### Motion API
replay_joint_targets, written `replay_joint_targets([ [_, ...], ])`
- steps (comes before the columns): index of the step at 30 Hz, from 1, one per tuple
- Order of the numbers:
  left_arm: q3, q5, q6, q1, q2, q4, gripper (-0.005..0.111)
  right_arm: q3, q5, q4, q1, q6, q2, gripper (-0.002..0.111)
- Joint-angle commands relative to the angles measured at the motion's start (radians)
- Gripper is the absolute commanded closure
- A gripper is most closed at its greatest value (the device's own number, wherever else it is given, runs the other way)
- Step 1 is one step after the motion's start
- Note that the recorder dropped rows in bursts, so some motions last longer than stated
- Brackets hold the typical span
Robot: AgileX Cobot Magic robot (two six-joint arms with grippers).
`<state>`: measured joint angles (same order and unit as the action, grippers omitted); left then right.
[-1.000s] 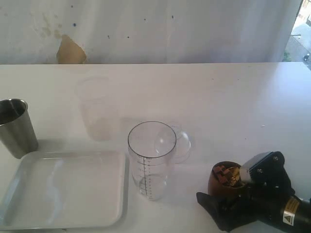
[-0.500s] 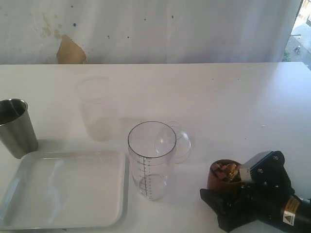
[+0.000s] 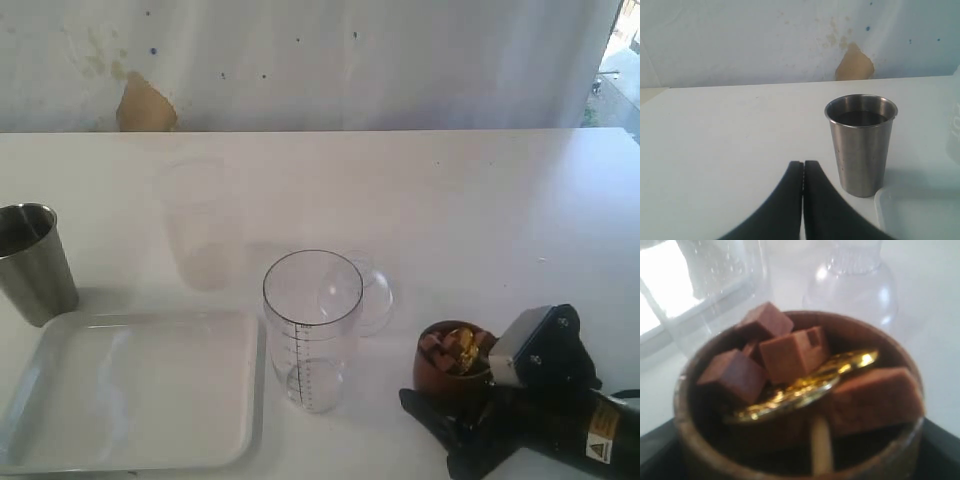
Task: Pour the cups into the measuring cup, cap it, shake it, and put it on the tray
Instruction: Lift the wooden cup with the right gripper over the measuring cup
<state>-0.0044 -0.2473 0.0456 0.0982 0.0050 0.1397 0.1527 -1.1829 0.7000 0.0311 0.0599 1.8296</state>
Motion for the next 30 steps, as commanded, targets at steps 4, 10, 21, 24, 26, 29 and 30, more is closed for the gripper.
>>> replay_joint_targets([
  [4, 0.004, 0.008, 0.002, -0.002, -0.005, -0.004, 0.106, 0.037, -0.038, -0.041, 0.003, 0.085, -0.219, 0.108],
  [10, 0.004, 0.008, 0.002, -0.002, -0.005, -0.004, 0.106, 0.136, -0.02, -0.014, 0.003, 0.338, -0.366, 0.108],
  [21, 0.004, 0.008, 0.002, -0.002, -0.005, -0.004, 0.106, 0.505, 0.433, 0.354, 0.056, 0.628, -0.502, 0.108],
  [24, 0.004, 0.008, 0.002, -0.002, -0.005, -0.004, 0.106, 0.568, 0.521, 0.481, 0.071, 0.668, -0.502, 0.108],
  [26, 0.004, 0.008, 0.002, -0.002, -0.005, -0.004, 0.106, 0.59, 0.577, 0.511, 0.078, 0.685, -0.5, 0.108],
  [29, 0.004, 0.008, 0.002, -0.002, -0.005, -0.004, 0.106, 0.602, 0.628, 0.522, 0.091, 0.663, -0.488, 0.108],
  [30, 0.004, 0.008, 0.002, -0.002, -0.005, -0.004, 0.106, 0.608, 0.63, 0.54, 0.093, 0.657, -0.478, 0.108],
])
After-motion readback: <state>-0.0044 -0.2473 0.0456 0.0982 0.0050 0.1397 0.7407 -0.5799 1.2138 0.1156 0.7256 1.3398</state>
